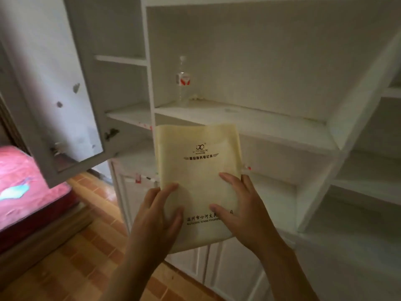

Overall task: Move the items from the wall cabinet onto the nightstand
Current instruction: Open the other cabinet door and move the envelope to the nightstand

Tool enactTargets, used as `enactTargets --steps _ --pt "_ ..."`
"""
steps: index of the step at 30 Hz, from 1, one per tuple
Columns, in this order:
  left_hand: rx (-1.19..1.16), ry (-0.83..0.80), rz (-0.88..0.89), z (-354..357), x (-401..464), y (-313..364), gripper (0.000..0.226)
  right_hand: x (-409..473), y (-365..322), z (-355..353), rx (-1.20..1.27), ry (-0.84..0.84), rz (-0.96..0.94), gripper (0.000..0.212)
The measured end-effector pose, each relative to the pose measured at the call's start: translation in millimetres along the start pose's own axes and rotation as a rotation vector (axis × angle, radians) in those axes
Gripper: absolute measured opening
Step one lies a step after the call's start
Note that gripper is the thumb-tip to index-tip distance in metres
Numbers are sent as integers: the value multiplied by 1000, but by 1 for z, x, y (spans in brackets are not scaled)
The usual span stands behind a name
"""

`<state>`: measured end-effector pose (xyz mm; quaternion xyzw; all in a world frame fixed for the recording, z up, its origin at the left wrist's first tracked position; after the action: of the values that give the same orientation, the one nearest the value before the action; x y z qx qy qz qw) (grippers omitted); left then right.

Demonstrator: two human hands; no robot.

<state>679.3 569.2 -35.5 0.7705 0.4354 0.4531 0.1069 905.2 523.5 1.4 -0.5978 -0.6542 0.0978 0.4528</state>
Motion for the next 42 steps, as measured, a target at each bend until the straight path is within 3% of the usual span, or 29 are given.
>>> enactTargets --steps 18,34,42 --pt "474 359 -494 -235 -125 -184 51 41 -177 324 223 -556 -376 67" --pt "748 459 -843 -334 -109 -325 54 126 -273 562 400 -891 -575 65" --pt "897 586 -1049 -386 -154 -346 50 79 -349 657 469 -1116 -732 63"
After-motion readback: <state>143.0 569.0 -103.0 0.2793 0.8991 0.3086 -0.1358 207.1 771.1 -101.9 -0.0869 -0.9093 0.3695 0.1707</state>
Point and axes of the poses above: each hand's wrist, its own x-axis towards the middle knuckle, its own z-axis out of the palm, y = z × x, the point moved 1 cm from there along x, towards the middle knuckle, and after that the axes turned 6 degrees about x, right-handed, at the moved point
